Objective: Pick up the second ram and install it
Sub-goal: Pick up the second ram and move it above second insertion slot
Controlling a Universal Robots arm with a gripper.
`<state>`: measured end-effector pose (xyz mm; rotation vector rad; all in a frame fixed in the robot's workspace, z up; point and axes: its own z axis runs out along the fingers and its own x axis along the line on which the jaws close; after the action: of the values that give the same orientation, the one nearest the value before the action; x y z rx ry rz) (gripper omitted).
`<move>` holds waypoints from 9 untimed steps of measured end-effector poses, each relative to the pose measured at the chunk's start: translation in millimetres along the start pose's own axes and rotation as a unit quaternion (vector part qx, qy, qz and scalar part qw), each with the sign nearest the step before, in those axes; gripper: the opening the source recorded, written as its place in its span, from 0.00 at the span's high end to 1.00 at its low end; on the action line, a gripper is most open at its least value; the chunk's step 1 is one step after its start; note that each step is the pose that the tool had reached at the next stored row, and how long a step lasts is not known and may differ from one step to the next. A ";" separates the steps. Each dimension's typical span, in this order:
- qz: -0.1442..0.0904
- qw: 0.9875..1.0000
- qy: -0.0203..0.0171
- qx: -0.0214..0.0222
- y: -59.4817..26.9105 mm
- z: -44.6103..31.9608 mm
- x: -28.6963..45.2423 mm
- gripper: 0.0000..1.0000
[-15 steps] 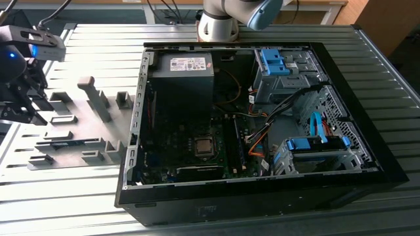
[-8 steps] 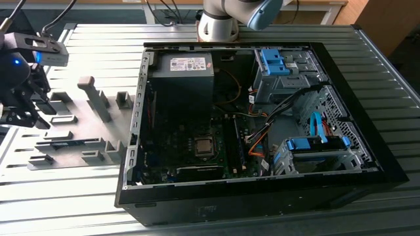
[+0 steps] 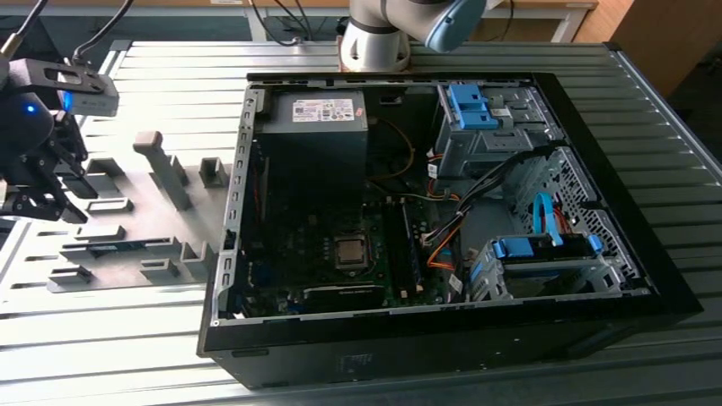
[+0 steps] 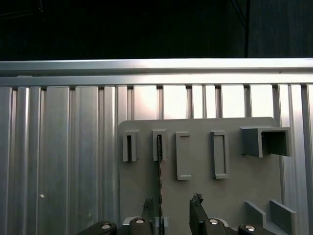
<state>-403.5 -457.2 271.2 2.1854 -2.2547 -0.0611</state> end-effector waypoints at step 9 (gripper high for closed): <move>0.000 1.000 0.000 0.000 -0.1 5.8 0.3 0.58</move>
<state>-403.6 -457.3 265.4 2.1854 -2.2549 -0.0610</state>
